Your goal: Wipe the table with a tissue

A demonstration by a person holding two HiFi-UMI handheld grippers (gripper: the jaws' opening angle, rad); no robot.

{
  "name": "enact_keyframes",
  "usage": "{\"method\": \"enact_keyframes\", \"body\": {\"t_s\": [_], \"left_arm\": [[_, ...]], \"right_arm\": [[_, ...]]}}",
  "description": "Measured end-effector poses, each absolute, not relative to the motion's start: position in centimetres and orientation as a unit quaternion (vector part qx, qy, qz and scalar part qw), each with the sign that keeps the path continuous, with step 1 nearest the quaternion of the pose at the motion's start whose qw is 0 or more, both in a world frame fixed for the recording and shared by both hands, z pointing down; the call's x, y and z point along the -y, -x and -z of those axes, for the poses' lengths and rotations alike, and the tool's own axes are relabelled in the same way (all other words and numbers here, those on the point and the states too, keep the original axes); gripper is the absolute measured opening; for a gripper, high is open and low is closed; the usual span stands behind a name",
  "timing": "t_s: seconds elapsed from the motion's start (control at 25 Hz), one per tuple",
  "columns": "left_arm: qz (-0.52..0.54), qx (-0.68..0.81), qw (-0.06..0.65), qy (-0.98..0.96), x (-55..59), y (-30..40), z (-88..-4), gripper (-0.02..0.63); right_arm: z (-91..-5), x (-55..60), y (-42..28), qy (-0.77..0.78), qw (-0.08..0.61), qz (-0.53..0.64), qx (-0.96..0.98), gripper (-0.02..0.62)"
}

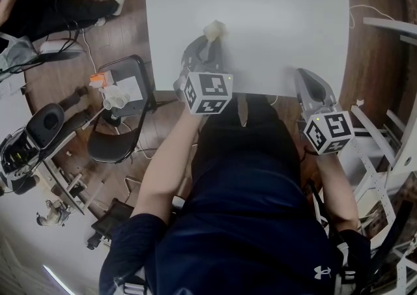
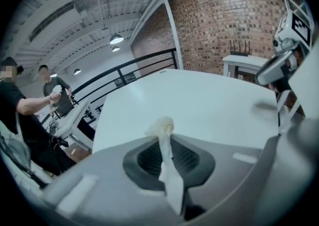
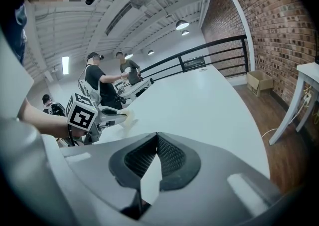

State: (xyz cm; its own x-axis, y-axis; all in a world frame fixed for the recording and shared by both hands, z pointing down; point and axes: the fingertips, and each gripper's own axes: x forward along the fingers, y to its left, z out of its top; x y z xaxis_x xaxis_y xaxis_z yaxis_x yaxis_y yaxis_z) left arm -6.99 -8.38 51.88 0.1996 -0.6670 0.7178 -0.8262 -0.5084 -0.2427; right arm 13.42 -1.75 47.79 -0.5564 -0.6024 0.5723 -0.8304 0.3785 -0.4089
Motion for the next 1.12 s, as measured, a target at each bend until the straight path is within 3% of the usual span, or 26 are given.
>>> {"method": "enact_keyframes", "body": {"t_s": [0.24, 0.52, 0.84, 1.12], "left_arm": [[-0.438, 0.518, 0.089, -0.729, 8.4, 14.6, -51.4, 0.012], [-0.554, 0.471, 0.007, -0.686, 7.2, 19.0, -53.5, 0.012], [-0.450, 0.501, 0.196, -0.713, 6.8, 17.5, -56.1, 0.012], [-0.424, 0.518, 0.225, -0.708, 7.3, 16.6, -55.6, 0.012]], "right_arm": [[-47.8, 2.1, -12.0, -0.434, 0.170, -0.342, 0.816, 0.005], [-48.0, 1.6, -10.0, -0.424, 0.169, -0.355, 0.816, 0.005], [-47.3, 1.6, -10.3, -0.427, 0.157, -0.358, 0.815, 0.005], [-48.2, 1.5, -11.7, -0.431, 0.159, -0.366, 0.809, 0.005]]}}
